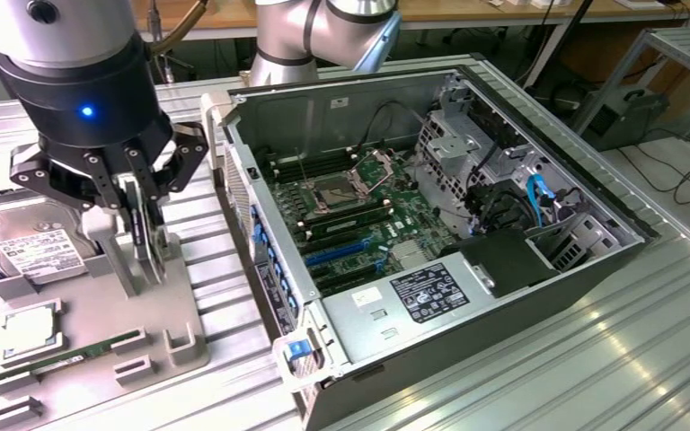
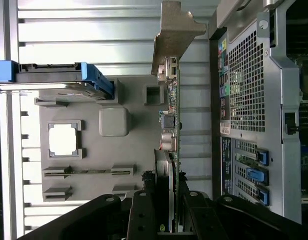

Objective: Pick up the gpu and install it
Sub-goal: 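Pick up the gpu and move the gpu toward the slot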

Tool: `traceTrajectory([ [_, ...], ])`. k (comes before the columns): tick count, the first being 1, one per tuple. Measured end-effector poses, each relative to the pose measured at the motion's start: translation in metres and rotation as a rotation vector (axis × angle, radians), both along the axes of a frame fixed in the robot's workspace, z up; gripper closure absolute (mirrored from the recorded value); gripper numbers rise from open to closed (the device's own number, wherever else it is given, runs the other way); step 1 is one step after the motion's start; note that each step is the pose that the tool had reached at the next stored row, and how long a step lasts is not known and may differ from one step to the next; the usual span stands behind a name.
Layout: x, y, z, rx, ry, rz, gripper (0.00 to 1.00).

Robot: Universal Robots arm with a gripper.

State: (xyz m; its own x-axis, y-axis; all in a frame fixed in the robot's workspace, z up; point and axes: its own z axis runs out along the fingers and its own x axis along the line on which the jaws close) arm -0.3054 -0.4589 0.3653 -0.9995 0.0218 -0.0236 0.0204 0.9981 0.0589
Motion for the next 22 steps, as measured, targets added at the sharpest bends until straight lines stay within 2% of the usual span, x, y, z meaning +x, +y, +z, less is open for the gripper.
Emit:
traceTrajectory([
  [22, 0.000, 0.0000, 0.0227, 0.0009, 0.0000, 0.000, 0.73],
])
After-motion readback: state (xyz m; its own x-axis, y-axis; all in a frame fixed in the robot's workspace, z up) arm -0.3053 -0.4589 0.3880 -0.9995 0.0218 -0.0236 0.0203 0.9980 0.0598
